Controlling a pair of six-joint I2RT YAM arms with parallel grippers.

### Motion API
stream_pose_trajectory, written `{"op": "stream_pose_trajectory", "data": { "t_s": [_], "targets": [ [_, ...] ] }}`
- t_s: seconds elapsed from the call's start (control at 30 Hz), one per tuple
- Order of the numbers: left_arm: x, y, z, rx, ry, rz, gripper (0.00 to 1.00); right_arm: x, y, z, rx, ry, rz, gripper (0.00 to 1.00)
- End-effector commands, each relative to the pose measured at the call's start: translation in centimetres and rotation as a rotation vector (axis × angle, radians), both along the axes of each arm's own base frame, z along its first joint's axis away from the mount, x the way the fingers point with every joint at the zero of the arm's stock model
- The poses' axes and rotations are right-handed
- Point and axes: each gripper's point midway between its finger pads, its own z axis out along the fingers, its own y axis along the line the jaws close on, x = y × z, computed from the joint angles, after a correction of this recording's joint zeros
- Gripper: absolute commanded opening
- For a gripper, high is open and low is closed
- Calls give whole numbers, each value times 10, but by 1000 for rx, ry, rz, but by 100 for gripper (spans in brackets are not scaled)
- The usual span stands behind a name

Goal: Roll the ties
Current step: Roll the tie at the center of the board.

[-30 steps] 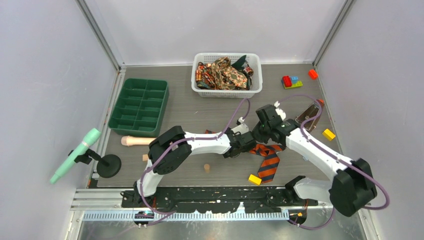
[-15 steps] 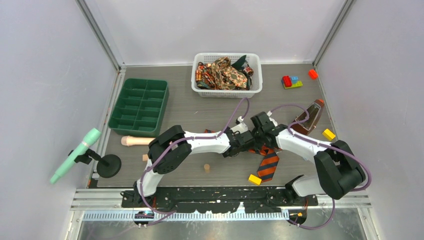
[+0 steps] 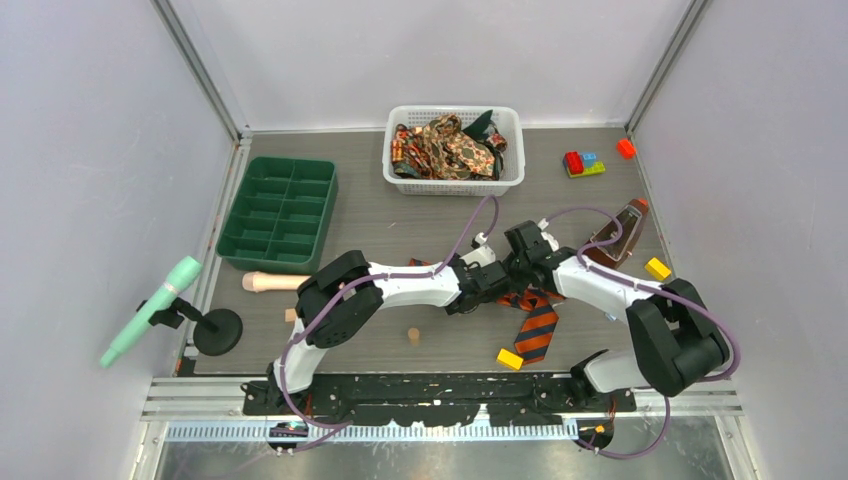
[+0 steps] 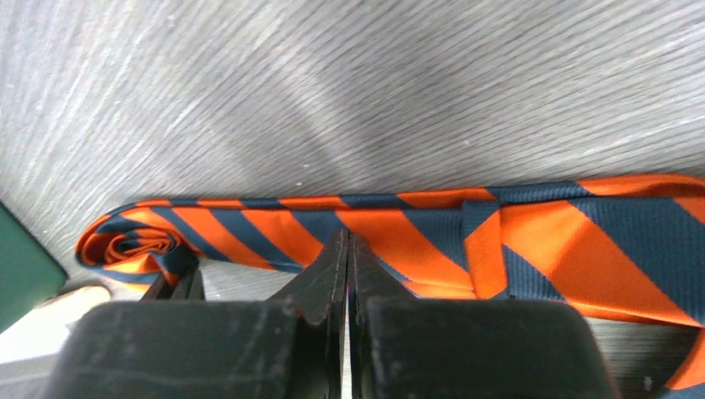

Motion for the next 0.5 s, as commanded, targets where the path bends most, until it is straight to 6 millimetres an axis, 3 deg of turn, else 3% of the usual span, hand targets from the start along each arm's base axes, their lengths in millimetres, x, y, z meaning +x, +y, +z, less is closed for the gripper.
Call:
{"op": "stream_pose_trajectory", "data": {
  "t_s": [0.0, 0.23, 0.47],
  "targets": [
    [-3, -3, -12, -55, 40, 22, 0, -1, -8, -13, -42, 34, -21, 1],
    [1, 1, -13, -54, 35, 33, 0, -8, -13, -32, -80, 92, -22, 2],
    [15, 14, -8, -54, 16, 70, 0, -13, -20, -34, -103, 97, -29, 2]
  ]
}}
